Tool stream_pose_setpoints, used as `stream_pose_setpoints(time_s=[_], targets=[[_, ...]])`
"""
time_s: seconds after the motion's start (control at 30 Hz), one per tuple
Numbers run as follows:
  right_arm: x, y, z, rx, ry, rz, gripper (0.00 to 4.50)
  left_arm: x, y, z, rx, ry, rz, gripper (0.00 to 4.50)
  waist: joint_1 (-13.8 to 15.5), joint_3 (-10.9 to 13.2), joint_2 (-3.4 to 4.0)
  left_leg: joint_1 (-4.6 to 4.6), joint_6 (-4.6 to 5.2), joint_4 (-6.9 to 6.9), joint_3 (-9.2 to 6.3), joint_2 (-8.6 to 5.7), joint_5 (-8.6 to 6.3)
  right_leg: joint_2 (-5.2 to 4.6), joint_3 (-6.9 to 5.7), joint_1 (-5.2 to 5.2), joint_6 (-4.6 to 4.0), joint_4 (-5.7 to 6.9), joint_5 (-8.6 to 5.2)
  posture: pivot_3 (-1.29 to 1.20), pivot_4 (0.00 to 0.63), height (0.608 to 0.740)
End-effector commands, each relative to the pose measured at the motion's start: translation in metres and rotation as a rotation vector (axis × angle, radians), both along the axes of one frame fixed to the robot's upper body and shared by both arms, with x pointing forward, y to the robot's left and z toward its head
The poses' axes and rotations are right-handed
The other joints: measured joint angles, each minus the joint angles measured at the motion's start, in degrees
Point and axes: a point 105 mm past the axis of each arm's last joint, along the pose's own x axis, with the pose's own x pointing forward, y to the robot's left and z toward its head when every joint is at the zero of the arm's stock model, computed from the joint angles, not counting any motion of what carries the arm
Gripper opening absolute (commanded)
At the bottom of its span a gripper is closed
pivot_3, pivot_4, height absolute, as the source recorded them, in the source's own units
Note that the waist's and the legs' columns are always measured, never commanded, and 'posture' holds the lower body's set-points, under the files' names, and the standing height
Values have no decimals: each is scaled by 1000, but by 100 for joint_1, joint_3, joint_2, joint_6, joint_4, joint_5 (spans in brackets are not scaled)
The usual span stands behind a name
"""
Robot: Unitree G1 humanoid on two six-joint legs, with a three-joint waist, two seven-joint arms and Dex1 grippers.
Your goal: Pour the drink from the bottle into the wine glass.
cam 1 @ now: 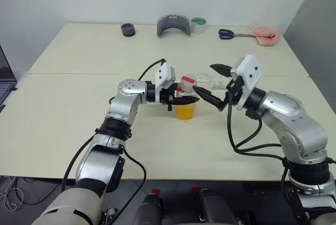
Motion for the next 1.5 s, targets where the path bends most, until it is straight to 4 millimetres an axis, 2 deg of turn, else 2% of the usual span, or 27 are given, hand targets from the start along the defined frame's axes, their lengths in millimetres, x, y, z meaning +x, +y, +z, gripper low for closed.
stream_pose_setpoints(time_s=[0.03, 0.17, 0.5, 0.77, 1.2, 1.5], targets=[[-17, 8, 14, 23, -25, 79, 4500, 1, 0, 21, -49, -48, -9, 1766, -1, 0, 0, 0, 0, 0, 0, 0, 0, 0, 0, 0, 0, 0, 0, 0, 150, 740], [-18, 17, 16, 28, -22, 96, 4500, 2, 0, 24, -62, -38, -7, 1766, -1, 0, 0, 0, 0, 0, 0, -1, 0, 0, 0, 0, 0, 0, 0, 0, 150, 740], [7, 33, 16, 38, -63, 19, 4500, 0, 0, 25, -64, -23, -23, 1766, -7, 0, 0, 0, -1, 1, 0, -1, 1, 0, 0, 0, 0, 0, 0, 0, 150, 740], [15, 28, 14, 23, -76, -25, 4500, -1, 0, 24, -59, -22, -25, 1766, -7, 0, 0, 1, -2, 0, 0, -1, 1, 0, 0, 0, 0, 1, 0, 0, 150, 740], [16, 14, 11, 8, -61, -70, 4500, -2, 0, 22, -52, -21, -30, 1766, -6, 0, 0, 0, -1, 1, 0, -1, 1, 0, 0, 0, 0, 1, 0, 0, 150, 740], [14, 11, 10, 9, -52, -71, 4500, -2, 0, 22, -48, -22, -31, 1766, -6, 0, 0, 0, -1, 0, 0, -1, 0, 0, 0, 0, 0, 1, 0, 0, 150, 740]])
